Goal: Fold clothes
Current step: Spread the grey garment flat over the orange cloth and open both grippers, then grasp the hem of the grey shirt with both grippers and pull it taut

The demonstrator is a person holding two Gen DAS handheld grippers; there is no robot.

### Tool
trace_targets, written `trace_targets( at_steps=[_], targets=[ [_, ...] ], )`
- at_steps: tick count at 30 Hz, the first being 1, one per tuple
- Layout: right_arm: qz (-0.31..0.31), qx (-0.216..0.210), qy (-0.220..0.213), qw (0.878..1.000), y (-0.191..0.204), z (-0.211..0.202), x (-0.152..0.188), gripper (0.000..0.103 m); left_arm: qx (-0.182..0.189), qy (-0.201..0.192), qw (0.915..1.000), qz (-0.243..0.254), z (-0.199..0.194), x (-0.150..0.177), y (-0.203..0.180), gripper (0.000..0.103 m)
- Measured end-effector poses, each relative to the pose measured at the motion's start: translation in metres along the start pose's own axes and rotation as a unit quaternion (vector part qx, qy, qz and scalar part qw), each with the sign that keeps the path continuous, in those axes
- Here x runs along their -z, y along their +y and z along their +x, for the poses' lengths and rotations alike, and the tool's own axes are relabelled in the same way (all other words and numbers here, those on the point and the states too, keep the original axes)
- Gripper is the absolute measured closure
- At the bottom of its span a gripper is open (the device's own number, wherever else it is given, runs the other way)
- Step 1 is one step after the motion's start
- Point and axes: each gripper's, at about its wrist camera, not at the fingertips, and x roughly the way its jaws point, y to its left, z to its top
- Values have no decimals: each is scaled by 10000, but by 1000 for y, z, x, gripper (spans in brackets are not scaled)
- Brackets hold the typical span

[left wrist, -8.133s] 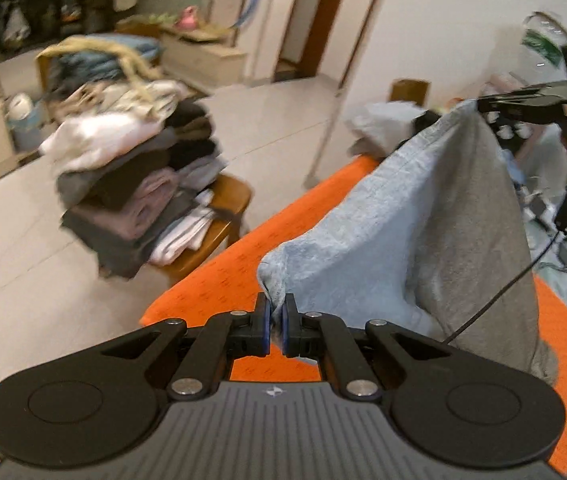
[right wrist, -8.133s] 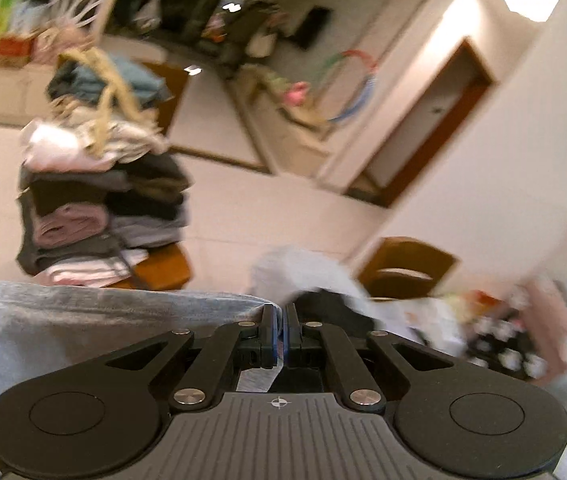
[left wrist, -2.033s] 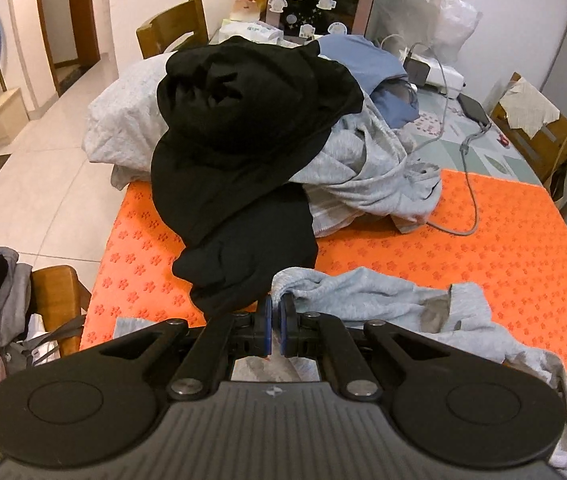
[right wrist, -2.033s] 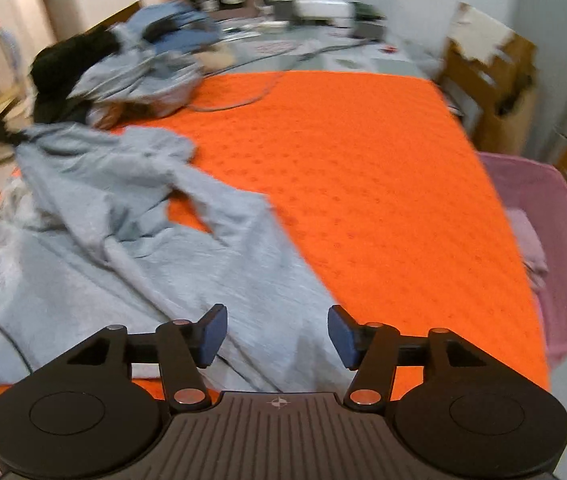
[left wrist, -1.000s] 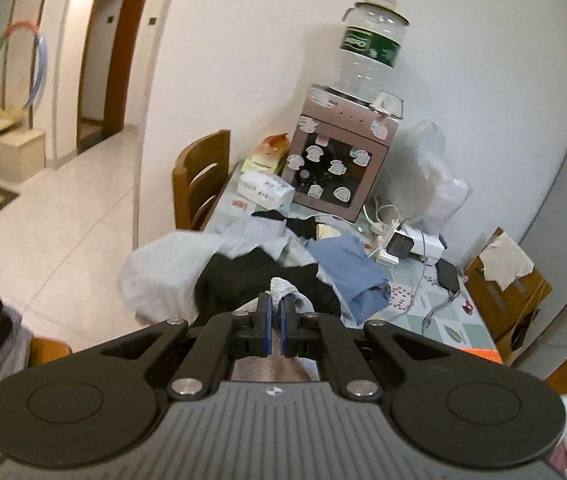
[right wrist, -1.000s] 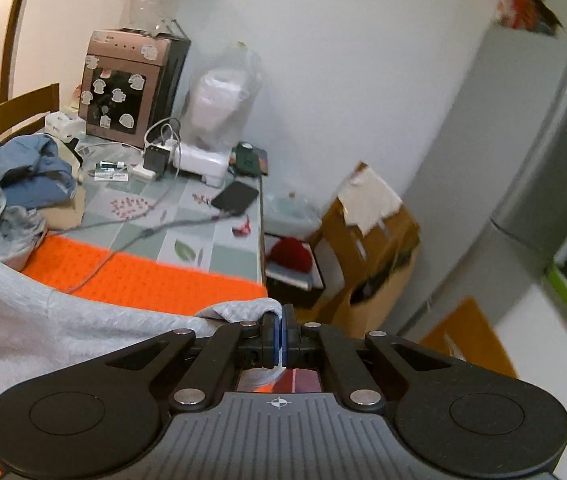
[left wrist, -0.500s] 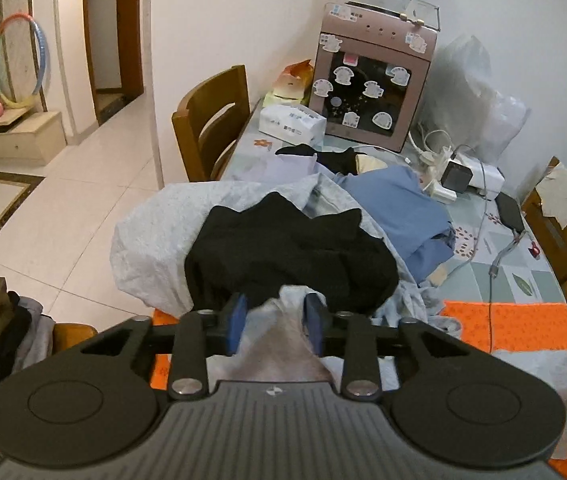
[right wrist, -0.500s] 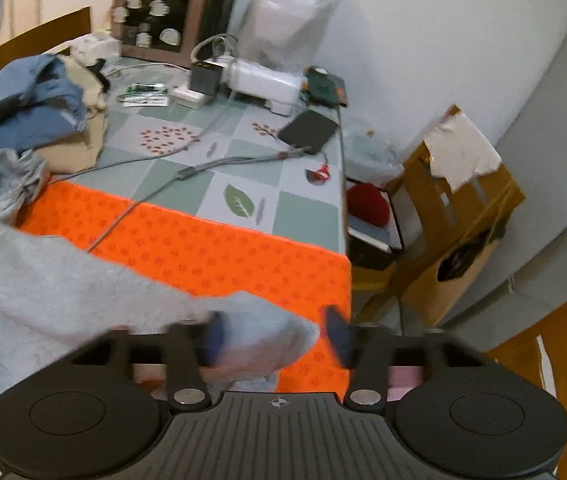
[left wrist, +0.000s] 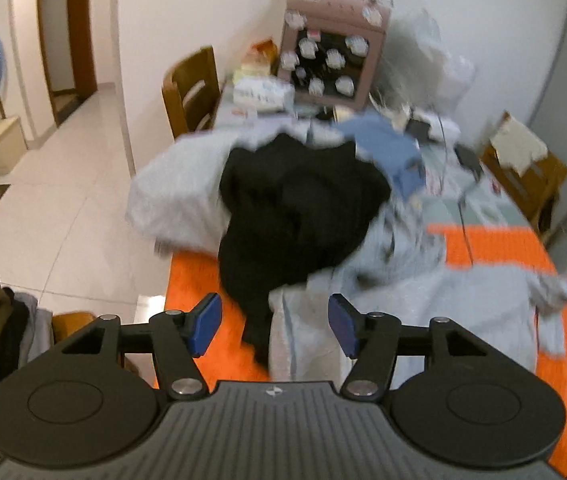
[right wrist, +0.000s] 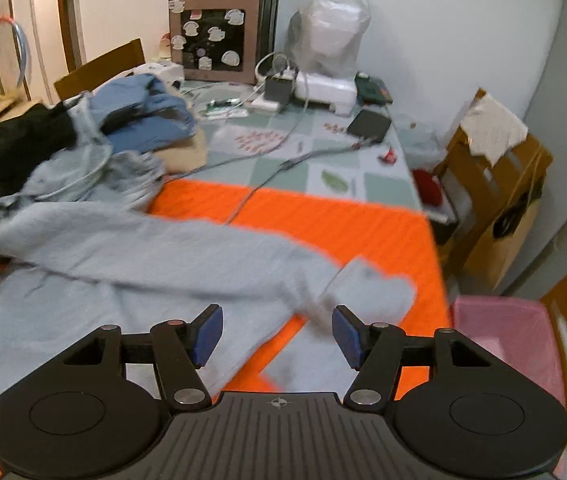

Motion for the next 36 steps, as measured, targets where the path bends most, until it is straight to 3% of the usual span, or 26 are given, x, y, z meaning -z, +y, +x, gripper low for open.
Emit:
trace_targets(
  at_steps=[8, 15, 22, 29, 32, 33, 34, 35, 36],
  targets=[
    [550, -168, 252, 9980, 67, -29, 80, 40, 106, 525, 9986, 46, 10, 72, 28, 38],
    [1010, -323, 507, 9931, 118, -36, 137, 40, 170, 798, 9965, 169, 29, 110, 38, 39],
    [1373, -409, 694, 9872, 156, -24, 172, 41, 319, 939, 9948, 210, 52, 125, 36, 61],
    [1688, -439, 948, 9801, 170, -5, 183, 49, 391, 977, 9940, 283, 68, 134, 24, 68],
    [1589, -389, 1047, 9810, 178, 0, 188, 57, 309, 909, 9948, 350, 69, 136, 17, 71],
    [1542, -352, 1035, 9820, 180, 0, 190, 67, 249, 886, 9951, 365, 69, 136, 16, 80],
    [1453, -258, 1041, 9836, 182, -1, 190, 87, 176, 856, 9954, 394, 69, 137, 14, 88],
    [1346, -135, 1030, 9854, 183, -3, 190, 99, 214, 827, 9955, 404, 67, 137, 14, 99],
    [1315, -151, 1013, 9860, 181, -5, 190, 100, 279, 816, 9956, 355, 65, 137, 15, 100]
  ],
)
